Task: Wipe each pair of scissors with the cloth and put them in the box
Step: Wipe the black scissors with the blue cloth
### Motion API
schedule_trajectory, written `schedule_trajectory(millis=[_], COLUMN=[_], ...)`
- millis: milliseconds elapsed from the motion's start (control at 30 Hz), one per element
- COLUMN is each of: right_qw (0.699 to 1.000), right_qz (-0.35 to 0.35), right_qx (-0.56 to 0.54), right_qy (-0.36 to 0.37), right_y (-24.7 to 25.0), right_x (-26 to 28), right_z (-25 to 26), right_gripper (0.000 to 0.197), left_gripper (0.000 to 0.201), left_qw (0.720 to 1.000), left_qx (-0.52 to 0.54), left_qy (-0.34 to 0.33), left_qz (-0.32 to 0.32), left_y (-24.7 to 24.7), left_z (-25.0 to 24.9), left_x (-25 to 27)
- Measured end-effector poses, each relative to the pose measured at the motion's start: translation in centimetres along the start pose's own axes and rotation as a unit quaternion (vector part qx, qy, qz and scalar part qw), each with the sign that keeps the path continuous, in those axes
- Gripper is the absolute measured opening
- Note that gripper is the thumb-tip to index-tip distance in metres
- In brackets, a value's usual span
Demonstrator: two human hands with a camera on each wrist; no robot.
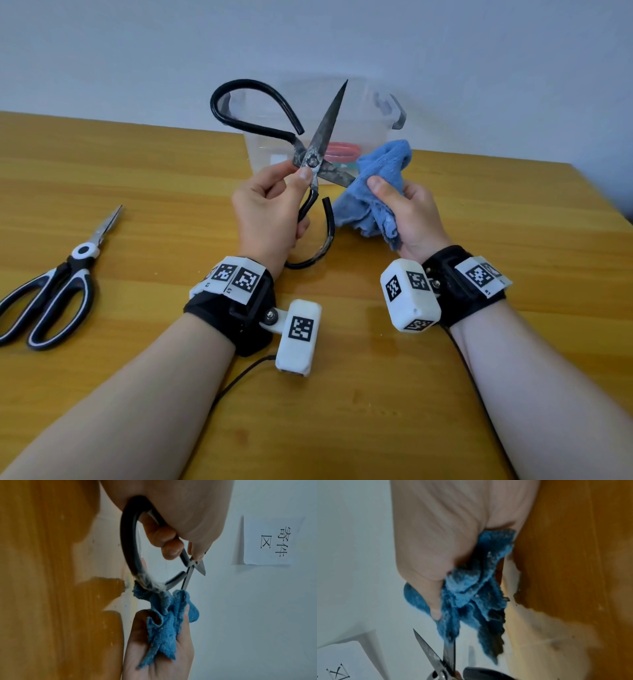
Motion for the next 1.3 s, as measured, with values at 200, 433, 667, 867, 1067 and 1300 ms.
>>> schedule_trajectory(millis=[200,433,667,867,1067,1300], right_qw=[0.981,0.983,0.991,0.993,0.994,0.992], right_qz=[-0.132,0.078,0.129,0.115,0.068,-0.007], right_qx=[-0.143,-0.166,-0.039,-0.020,-0.081,-0.125], right_qy=[-0.009,-0.002,-0.011,-0.020,-0.020,-0.019], right_y=[3.3,0.0,-1.6,-1.4,-0.7,0.4], right_x=[-0.9,-0.7,0.5,0.4,0.2,0.1], right_z=[-0.2,0.7,0.0,-0.1,0.1,0.4], right_gripper=[0.025,0.053,0.027,0.032,0.004,0.006], left_gripper=[0.020,0.016,0.017,0.018,0.018,0.024], left_qw=[1.000,0.988,0.971,0.956,0.945,0.958], left_qx=[0.014,-0.029,-0.089,-0.110,-0.118,-0.126], left_qy=[0.011,0.028,0.014,0.046,0.063,0.071], left_qz=[-0.002,0.152,0.221,0.268,0.300,0.249], left_y=[0.6,-1.2,-1.8,-2.3,-3.1,-2.8], left_z=[0.3,1.0,1.1,1.4,1.7,2.1], left_x=[-0.5,0.2,0.6,1.0,1.6,1.4])
Point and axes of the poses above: each hand's wrist, its own x-axis away from the middle knuckle, its own y-axis out of the back of the hand, z = x × y, the point moved 6 cm from there along -x, towards the middle knuckle, and after that the axes turned 11 degrees about x, right-handed, at the moved point
